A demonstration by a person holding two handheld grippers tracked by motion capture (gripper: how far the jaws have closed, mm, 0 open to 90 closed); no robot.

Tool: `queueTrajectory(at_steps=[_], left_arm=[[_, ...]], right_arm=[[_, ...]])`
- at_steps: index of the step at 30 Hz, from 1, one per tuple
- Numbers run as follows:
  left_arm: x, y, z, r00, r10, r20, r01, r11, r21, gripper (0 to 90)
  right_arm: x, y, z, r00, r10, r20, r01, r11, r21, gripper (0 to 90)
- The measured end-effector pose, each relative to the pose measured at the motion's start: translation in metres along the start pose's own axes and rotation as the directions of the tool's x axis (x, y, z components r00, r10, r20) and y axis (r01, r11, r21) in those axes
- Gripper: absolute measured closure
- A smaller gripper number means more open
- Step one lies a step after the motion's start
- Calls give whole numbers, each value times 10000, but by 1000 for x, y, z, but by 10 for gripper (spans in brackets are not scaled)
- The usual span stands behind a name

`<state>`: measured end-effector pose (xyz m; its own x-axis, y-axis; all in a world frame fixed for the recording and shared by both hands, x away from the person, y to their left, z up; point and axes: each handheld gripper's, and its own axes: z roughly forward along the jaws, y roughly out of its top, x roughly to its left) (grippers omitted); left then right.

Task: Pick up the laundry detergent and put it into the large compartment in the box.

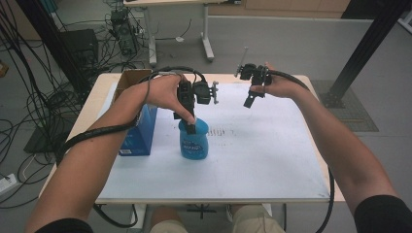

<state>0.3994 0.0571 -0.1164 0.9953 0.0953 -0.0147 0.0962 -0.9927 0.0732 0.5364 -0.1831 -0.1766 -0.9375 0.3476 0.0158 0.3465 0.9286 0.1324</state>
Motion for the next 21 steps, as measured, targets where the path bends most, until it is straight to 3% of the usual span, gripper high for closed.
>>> queueTrajectory(at_steps=[21], left_arm=[[1,4,33,10000,41,58,-43,9995,311,70]], right_arm=[[1,3,5,10000,-61,-23,62,10000,56,48]])
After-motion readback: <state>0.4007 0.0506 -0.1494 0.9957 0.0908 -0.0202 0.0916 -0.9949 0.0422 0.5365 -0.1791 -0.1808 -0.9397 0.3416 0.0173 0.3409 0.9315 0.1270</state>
